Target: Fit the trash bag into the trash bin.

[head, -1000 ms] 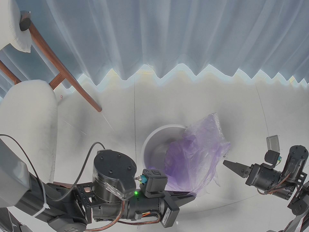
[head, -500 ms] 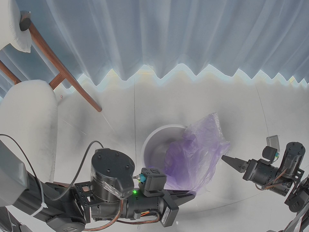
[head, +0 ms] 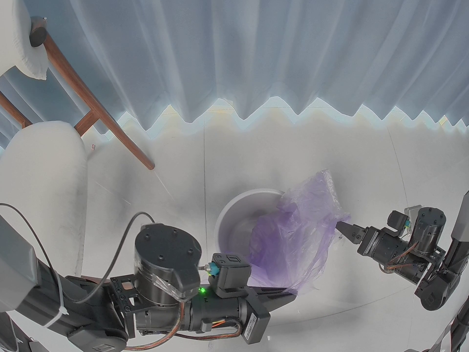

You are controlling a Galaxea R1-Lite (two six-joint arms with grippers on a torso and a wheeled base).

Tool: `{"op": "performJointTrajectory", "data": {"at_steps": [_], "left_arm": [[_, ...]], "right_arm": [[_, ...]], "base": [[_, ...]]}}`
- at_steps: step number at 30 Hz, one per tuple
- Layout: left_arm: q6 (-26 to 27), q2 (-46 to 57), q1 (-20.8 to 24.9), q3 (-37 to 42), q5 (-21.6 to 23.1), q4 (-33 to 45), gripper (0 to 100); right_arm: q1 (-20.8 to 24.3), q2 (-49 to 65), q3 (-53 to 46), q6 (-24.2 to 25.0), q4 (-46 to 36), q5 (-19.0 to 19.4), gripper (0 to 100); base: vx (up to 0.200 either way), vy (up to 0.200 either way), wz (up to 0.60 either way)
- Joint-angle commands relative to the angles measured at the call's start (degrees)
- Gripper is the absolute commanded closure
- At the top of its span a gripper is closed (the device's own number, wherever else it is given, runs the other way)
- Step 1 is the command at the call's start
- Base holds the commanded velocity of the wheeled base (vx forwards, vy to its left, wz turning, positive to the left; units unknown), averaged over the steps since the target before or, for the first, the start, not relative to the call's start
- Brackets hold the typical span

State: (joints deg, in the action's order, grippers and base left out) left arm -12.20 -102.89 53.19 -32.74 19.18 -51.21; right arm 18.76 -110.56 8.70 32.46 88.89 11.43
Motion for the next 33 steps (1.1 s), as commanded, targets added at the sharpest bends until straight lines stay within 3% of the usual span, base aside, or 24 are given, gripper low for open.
{"op": "performJointTrajectory", "data": {"at_steps": [1, 16, 29, 30, 33], "left_arm": [[-0.01, 0.23, -0.01, 0.22, -0.02, -0.03, 100], [-0.01, 0.23, -0.1, 0.4, -0.02, 0.06, 100], [-0.01, 0.23, -0.1, 0.58, -0.02, -0.03, 100], [-0.01, 0.23, -0.1, 0.58, -0.02, -0.03, 100], [-0.01, 0.14, -0.01, 0.58, -0.02, -0.03, 100]], "right_arm": [[-0.57, -3.44, 2.11, -0.03, 1.02, 0.08, 0], [1.89, -5.81, 13.09, 0.85, 1.02, -0.27, 0], [2.6, -2.65, 15.55, 1.02, 1.11, -1.33, 0], [2.68, -2.47, 15.73, 1.73, 1.11, -1.33, 100], [3.39, -2.03, 15.11, 2.34, 1.11, -1.42, 100]], "base": [[0.0, 0.0, 0.0], [0.0, 0.0, 0.0], [0.0, 0.0, 0.0], [0.0, 0.0, 0.0], [0.0, 0.0, 0.0]]}}
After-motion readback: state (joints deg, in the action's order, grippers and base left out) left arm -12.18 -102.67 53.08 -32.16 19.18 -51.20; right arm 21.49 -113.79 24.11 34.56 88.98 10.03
